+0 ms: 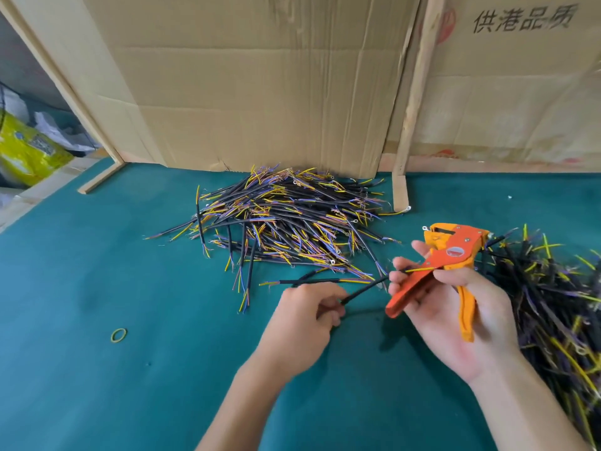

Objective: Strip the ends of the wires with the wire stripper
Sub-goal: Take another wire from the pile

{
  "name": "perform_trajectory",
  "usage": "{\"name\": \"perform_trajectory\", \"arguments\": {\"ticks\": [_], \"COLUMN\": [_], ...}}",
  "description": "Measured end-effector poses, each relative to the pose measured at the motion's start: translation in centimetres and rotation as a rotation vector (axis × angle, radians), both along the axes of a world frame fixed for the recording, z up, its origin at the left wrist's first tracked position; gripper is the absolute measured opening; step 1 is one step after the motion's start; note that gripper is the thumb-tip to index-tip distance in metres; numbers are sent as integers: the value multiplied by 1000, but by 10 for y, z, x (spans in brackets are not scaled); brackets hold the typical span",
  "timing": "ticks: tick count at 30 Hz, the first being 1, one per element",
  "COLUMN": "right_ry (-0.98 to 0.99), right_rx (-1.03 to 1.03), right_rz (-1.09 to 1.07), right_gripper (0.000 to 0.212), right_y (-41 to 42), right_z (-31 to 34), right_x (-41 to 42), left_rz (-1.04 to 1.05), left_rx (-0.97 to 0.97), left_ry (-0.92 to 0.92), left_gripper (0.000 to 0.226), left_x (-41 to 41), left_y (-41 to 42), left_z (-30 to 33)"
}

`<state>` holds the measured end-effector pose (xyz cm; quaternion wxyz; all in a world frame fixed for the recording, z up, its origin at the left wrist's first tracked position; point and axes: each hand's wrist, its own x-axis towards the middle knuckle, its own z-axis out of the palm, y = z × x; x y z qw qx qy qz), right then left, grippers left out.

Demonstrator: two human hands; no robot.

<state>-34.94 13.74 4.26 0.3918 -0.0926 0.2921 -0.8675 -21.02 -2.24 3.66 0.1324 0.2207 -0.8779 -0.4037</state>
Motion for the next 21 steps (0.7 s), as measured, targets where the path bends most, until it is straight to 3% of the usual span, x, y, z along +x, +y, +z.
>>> {"name": "perform_trajectory", "arguments": {"ticks": [4,7,12,16,21], "right_ry": [-12,-24,10,28,102], "right_rx": [-9,-15,33,78,128], "right_rz": [1,10,60,140,293], "right_gripper": [63,68,65,66,86], "right_y": [1,-1,-5,0,6], "right_z": [4,5,2,1,1], "right_x": [1,2,9,9,4], "left_rz": [118,195,315,324,334], "left_rx": [6,173,647,938,1060], "left_ry": [111,256,623,791,869], "left_gripper": [19,19,5,12,13], "left_x": [17,20,0,-29,-44], "left_y": [-22,-34,-35,-19,-1], "left_z": [-7,-2,25,38,26]}}
